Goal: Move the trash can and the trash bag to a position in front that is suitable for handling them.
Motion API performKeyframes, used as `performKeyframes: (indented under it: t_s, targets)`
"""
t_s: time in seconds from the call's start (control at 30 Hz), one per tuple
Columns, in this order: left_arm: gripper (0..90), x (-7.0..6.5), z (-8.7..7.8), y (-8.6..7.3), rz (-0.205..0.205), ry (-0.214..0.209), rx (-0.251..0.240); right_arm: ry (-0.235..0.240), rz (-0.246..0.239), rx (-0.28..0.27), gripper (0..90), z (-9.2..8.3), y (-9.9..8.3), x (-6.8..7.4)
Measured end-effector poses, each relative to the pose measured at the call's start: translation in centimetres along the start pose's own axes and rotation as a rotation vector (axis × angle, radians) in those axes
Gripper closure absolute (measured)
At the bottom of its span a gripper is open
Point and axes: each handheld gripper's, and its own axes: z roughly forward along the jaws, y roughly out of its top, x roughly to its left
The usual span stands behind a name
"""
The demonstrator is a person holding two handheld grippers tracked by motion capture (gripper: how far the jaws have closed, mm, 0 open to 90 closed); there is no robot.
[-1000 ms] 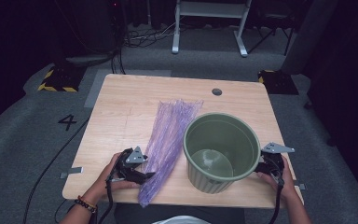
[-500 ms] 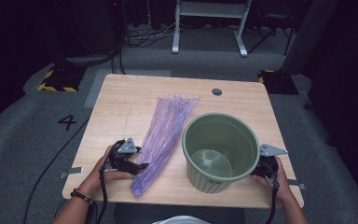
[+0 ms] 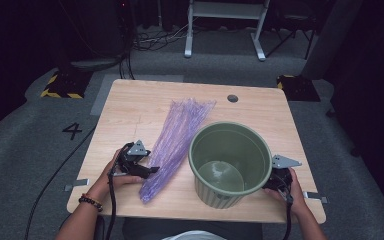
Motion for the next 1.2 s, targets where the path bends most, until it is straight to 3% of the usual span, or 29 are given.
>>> performKeyframes:
  t_s: [0.13, 0.2, 0.27, 0.3, 0.4, 0.43, 0.5, 0.67, 0.73, 0.77, 0.83, 1.0, 1.1, 1.2]
  targets:
    - [24.9, 0.3, 0.3, 0.3, 0.0, 0.001, -0.001, 0.006, -0.009, 0.017, 32.6, 0.0, 0.0, 0.1]
    - [22.2, 0.3, 0.2, 0.2, -0.018, 0.013, 0.004, 0.055, 0.0, 0.009, 30.3, -0.8, -0.6, -0.3]
    - [20.7, 0.3, 0.1, 0.1, -0.019, 0.016, 0.009, 0.076, -0.003, 0.007, 29.6, -1.1, -0.8, -0.3]
    - [18.8, 0.2, -0.2, 0.0, -0.039, 0.018, 0.02, 0.111, -0.018, 0.002, 27.3, -1.8, -1.3, -0.3]
    - [18.8, -0.1, -0.9, -0.1, -0.046, -0.001, 0.011, 0.144, -0.048, 0.009, 25.2, -2.4, -1.6, -0.1]
    - [21.2, -0.4, -1.4, -0.2, -0.041, -0.009, -0.006, 0.18, -0.087, 0.014, 24.2, -2.7, -1.8, 0.3]
    - [21.0, -1.1, -2.2, -0.2, -0.023, -0.025, -0.024, 0.199, -0.108, 0.013, 23.7, -2.8, -1.9, 0.6]
    - [24.6, -2.6, -2.6, -0.5, 0.033, -0.052, 0.029, 0.292, -0.187, 0.022, 22.5, -2.2, -1.5, 2.3]
    - [27.8, -2.5, -1.9, -0.7, 0.053, -0.057, 0.075, 0.303, -0.214, 0.034, 22.6, -1.9, -1.3, 2.9]
    - [27.9, -2.5, -1.9, -0.7, 0.053, -0.057, 0.075, 0.302, -0.232, 0.047, 22.5, -1.8, -1.2, 3.2]
    - [29.9, -2.0, -1.7, -0.7, 0.038, -0.047, 0.062, 0.305, -0.261, 0.058, 22.5, -1.6, -1.1, 3.7]
    - [28.9, -1.1, -1.4, -0.9, 0.025, -0.026, 0.029, 0.309, -0.282, 0.049, 22.5, -1.2, -0.9, 4.3]
    - [28.8, -0.4, -1.0, -0.9, 0.011, -0.014, -0.006, 0.308, -0.283, 0.047, 23.3, -0.8, -0.8, 4.5]
    - [28.8, 0.0, -0.8, -0.7, 0.007, -0.009, -0.008, 0.305, -0.285, 0.044, 23.7, -0.6, -0.7, 4.7]
